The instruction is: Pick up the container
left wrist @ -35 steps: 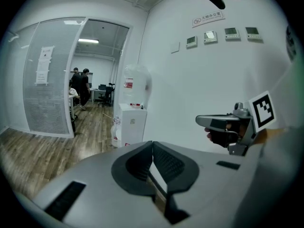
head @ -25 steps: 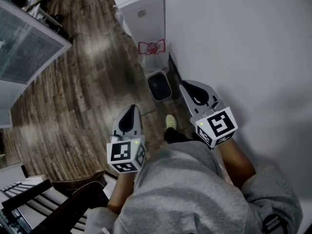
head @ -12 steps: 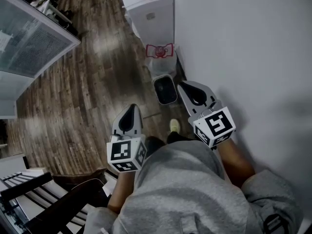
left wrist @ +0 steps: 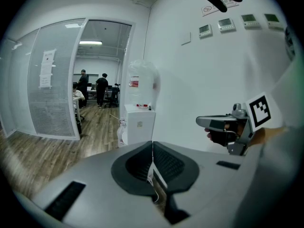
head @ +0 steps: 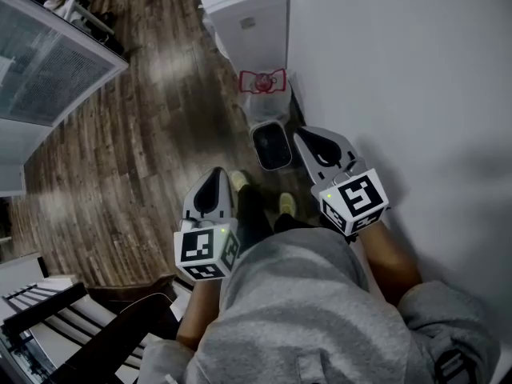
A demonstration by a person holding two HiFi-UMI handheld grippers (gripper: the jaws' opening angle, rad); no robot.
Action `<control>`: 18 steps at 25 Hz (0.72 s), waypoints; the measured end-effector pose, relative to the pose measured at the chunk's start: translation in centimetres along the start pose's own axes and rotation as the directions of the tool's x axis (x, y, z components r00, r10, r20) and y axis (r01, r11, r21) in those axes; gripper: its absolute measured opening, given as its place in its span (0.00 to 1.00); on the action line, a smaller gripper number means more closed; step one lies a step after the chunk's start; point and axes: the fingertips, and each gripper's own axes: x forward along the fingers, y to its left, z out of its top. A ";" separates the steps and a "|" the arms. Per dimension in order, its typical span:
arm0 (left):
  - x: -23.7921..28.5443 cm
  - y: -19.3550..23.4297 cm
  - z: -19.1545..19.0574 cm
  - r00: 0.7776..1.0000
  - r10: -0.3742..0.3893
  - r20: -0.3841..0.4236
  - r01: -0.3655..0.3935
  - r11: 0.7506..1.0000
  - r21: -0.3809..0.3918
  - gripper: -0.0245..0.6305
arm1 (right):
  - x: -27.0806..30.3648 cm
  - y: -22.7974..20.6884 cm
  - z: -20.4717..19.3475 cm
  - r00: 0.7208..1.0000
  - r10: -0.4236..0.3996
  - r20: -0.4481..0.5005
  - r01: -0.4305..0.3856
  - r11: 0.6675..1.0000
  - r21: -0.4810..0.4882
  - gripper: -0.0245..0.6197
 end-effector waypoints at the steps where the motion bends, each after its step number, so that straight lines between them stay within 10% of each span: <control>1: 0.5 0.2 -0.1 1.000 -0.011 -0.003 0.011 1.000 0.000 0.06 | 0.4 -0.3 -0.1 1.000 -0.006 -0.004 0.006 1.000 0.002 0.08; 18: 12.3 8.8 -0.8 0.985 -0.121 -0.126 0.119 0.993 -0.025 0.06 | 13.4 -4.1 -3.2 0.979 -0.089 -0.182 0.088 0.996 -0.013 0.08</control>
